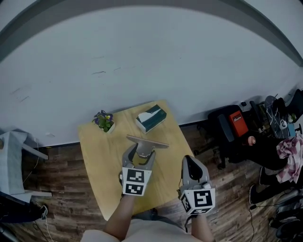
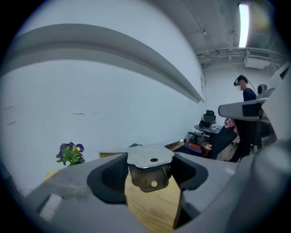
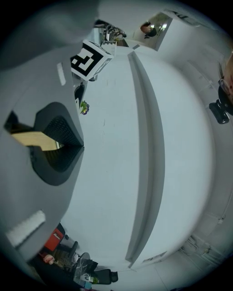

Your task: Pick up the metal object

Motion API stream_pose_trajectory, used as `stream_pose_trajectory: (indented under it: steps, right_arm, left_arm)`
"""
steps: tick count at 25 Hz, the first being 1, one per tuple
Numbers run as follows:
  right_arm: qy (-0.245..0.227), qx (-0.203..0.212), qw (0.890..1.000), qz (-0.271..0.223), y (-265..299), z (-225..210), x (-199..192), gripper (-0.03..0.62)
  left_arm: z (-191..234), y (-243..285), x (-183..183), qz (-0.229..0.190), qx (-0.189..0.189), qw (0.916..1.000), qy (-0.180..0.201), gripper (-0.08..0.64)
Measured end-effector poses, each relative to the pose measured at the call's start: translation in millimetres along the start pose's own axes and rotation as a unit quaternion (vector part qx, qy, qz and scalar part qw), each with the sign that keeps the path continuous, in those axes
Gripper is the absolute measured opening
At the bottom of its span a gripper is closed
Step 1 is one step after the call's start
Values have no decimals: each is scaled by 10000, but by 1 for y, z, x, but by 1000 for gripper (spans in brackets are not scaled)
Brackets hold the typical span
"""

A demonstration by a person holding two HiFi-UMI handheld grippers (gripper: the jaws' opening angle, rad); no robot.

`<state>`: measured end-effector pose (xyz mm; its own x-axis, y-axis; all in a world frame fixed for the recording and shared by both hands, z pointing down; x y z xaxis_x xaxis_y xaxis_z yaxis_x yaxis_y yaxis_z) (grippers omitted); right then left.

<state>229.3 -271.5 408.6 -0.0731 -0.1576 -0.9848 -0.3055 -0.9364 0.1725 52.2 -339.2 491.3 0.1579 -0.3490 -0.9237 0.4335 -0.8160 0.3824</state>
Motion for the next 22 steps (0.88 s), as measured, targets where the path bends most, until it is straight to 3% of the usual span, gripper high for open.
stream_pose_trajectory:
  steps: [14, 22]
  right_arm:
    - [-55, 44, 9992, -390, -39, 11, 20, 2]
    - [-137, 18, 9983, -564, -62, 17, 28, 2]
  left_arm:
    - [-15, -72, 34, -637, 125, 9978, 167, 295]
    - [-22, -110, 53, -1079, 223, 9939, 68, 295]
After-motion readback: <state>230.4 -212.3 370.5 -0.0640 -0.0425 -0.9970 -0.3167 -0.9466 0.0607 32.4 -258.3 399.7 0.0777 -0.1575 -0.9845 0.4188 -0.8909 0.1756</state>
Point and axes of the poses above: the fingertips, and each gripper's own axes: y forward along the fingers, z to its left, x out of its top, the point moved 6 cm from there along -y, backward along the fingers, and after that the axes turned 1 degree about x, right-handed, at the moved point
